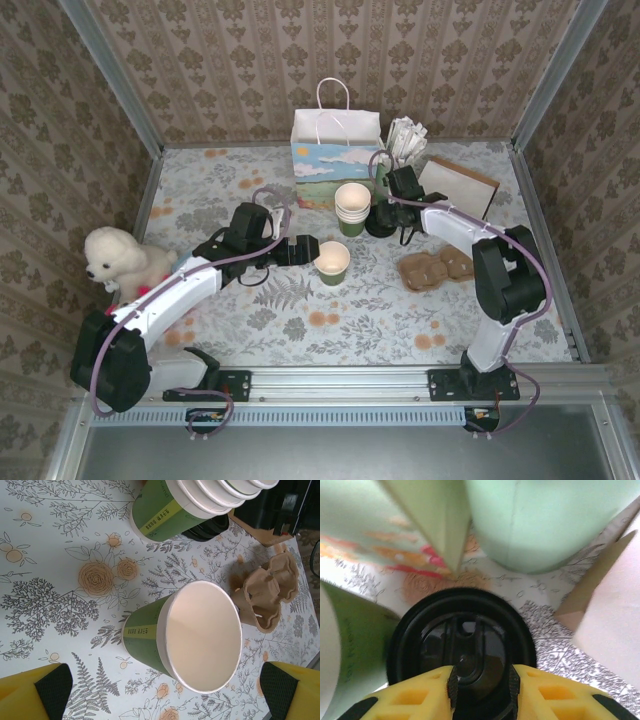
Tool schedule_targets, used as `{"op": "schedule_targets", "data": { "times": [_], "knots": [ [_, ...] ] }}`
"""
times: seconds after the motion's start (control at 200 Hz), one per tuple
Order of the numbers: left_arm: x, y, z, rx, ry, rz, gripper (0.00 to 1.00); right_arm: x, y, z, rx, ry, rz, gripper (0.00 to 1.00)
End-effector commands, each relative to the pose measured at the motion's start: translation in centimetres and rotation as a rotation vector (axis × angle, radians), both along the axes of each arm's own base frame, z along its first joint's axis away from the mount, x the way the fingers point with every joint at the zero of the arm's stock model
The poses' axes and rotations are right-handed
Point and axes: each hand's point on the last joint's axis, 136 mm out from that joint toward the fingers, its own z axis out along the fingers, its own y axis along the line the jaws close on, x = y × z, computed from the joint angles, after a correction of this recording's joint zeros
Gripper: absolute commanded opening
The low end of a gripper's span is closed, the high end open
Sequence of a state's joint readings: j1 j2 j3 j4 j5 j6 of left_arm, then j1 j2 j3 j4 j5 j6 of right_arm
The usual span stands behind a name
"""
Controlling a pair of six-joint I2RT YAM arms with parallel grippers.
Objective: Pack the takeout coffee
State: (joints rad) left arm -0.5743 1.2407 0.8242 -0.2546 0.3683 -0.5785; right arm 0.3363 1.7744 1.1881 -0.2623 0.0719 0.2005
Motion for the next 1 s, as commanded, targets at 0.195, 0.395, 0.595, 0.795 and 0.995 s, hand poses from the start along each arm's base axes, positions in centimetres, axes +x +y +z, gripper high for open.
{"op": "schedule_targets", "data": {
  "times": [0.195,0.395,0.595,0.795,0.995],
  "knots": [
    [0.0,0.5,1.6,-0.018,-0.092,-0.019,1.0,-3.0,1.9,1.8,0.09,-0.085,0.497,0.42],
    [0.2,0.9,1.4,-0.005,-0.097,0.007,1.0,-3.5,2.3,0.8,-0.047,-0.157,0.789,0.47],
    [0.4,1.1,1.2,-0.006,-0.095,0.03,1.0,-3.6,2.5,-1.0,-0.133,-0.128,0.975,0.47],
    [0.7,1.3,1.1,0.004,-0.096,0.045,1.0,-2.7,3.0,-2.2,-0.152,-0.141,1.004,0.45],
    [1.0,1.2,0.7,0.005,-0.085,0.057,1.0,-2.0,3.2,-3.0,-0.16,-0.127,1.029,0.4]
  ]
}}
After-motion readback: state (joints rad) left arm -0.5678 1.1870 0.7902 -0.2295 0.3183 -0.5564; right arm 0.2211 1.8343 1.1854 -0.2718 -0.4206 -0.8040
